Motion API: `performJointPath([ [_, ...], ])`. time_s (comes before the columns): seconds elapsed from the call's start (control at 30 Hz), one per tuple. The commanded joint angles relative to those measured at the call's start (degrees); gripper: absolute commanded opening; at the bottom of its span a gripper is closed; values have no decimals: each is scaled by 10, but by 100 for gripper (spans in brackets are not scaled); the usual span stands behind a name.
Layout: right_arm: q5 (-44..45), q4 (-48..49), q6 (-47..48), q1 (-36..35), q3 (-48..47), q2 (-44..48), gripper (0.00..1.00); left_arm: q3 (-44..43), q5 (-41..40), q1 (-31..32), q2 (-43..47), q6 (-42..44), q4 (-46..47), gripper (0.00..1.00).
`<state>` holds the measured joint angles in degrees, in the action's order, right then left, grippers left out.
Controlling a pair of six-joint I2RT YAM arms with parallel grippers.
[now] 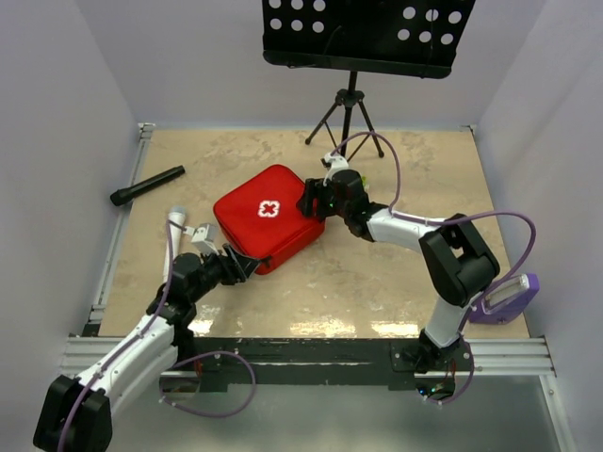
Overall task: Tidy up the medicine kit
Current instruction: Adjust the medicine box at the center of the board, then zip the medicine box at the center of the board.
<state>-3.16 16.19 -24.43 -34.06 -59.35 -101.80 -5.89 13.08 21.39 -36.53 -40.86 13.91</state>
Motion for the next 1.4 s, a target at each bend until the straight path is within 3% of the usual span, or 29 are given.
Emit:
performJointPath([
  [0.0, -42, -8, -9, -12, 17, 26, 72, -20, 12, 1, -22, 18, 16, 62],
  [0.33, -49, -10, -5, -12, 16, 31, 72, 2, -15, 14, 19, 8, -16, 57],
  [0.57, -50, -14, -4, -12, 16, 38, 71, -4, -13, 14, 7, 10, -13, 47],
  [0.93, -53, -14, -4, -12, 9, 34, 71, 6, -25, 14, 31, -21, -71, 45],
  [1.2, -56, -12, -4, -12, 12, 35, 71, 1, -34, 14, 12, -28, -76, 34],
  [1.37, -59, -10, -4, -12, 18, 37, 70, 1, -37, 14, 9, -25, -69, 22],
])
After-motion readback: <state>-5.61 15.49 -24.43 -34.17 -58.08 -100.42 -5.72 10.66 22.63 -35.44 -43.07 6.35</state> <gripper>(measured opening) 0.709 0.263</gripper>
